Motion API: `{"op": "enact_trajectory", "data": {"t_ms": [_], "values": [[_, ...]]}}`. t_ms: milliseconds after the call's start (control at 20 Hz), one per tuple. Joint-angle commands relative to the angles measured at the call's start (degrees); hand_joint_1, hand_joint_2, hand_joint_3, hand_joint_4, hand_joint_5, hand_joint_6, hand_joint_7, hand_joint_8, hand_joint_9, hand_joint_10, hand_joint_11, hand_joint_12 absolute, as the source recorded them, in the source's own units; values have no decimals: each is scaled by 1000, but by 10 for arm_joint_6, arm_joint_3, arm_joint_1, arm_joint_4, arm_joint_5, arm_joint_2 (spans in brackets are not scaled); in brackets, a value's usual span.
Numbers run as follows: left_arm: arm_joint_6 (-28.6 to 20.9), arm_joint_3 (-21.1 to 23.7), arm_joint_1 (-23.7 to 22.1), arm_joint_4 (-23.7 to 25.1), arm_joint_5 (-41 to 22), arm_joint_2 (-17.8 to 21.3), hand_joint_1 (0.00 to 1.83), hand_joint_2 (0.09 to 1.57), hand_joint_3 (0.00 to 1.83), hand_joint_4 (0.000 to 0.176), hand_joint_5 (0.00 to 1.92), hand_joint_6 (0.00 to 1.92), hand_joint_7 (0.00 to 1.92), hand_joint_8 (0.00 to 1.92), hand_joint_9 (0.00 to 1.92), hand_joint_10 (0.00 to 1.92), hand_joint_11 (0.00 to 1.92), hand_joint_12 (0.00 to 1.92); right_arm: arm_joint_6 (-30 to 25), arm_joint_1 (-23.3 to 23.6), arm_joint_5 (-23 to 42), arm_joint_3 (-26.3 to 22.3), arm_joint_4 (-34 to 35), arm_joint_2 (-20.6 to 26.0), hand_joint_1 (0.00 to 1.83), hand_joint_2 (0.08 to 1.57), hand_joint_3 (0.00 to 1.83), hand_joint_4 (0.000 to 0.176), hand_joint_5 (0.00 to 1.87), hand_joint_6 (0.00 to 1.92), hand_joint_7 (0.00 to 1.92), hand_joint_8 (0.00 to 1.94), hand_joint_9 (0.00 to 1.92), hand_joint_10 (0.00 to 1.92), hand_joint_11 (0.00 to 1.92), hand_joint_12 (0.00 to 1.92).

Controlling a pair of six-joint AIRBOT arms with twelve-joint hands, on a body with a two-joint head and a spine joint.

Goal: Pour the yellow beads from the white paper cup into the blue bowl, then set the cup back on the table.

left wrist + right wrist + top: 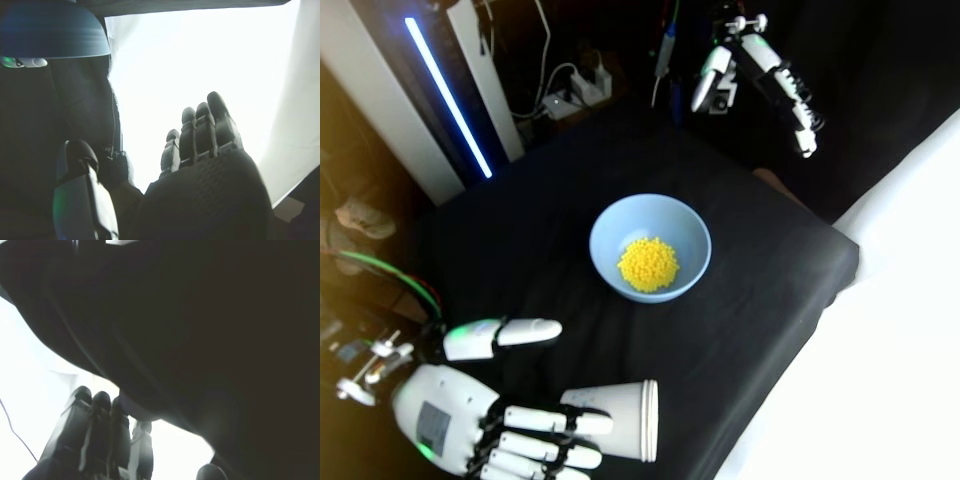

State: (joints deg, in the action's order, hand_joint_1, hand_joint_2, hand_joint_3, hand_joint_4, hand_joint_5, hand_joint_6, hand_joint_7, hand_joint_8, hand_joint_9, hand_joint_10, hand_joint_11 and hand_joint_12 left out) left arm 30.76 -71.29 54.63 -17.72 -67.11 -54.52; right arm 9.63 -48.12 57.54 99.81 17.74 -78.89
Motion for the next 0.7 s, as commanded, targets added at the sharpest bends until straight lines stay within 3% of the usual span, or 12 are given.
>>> {"op": "enact_trajectory", "data": {"t_ms": [0, 100, 300, 350, 400, 650], "values": [[-5, -2, -1, -8, -71, 1, 411, 912, 0, 176, 0, 0, 211, 1, 135, 0, 0, 462, -9, 0, 67, 4, 8, 6, 0, 1135, 18, 176, 241, 5, 271, 5, 126, 1, 25, 21], [-5, -2, -1, -8, -71, 1, 433, 909, 0, 176, 0, 0, 212, 0, 148, 4, 0, 514, -11, 0, 67, 4, 6, 6, 0, 1148, 18, 169, 246, 4, 281, 6, 143, 7, 42, 31], [-5, -2, -1, -9, -70, 0, 422, 907, 0, 176, 0, 0, 188, 0, 140, 0, 0, 554, -24, 1, 67, 4, -2, 6, 0, 1147, 8, 176, 252, 3, 294, 6, 163, 10, 55, 43], [-5, -2, -1, -9, -71, 0, 418, 905, 0, 176, 0, 0, 183, 0, 140, 0, 0, 555, -30, 1, 65, 4, -11, 9, 0, 1161, 12, 163, 256, 4, 286, 2, 149, 4, 30, 35], [-5, -3, -1, -9, -71, 1, 422, 903, 0, 176, 0, 0, 173, 0, 139, 0, 0, 555, -31, 1, 58, 2, -22, 10, 0, 1166, 12, 173, 267, 7, 273, 0, 160, 7, 37, 40], [-5, -3, -1, -9, -71, 1, 440, 892, 0, 176, 0, 0, 200, 9, 130, 1, 0, 480, -28, 3, 51, -14, -47, 43, 0, 1114, 0, 176, 256, 1, 262, 10, 109, 0, 6, 38]]}}
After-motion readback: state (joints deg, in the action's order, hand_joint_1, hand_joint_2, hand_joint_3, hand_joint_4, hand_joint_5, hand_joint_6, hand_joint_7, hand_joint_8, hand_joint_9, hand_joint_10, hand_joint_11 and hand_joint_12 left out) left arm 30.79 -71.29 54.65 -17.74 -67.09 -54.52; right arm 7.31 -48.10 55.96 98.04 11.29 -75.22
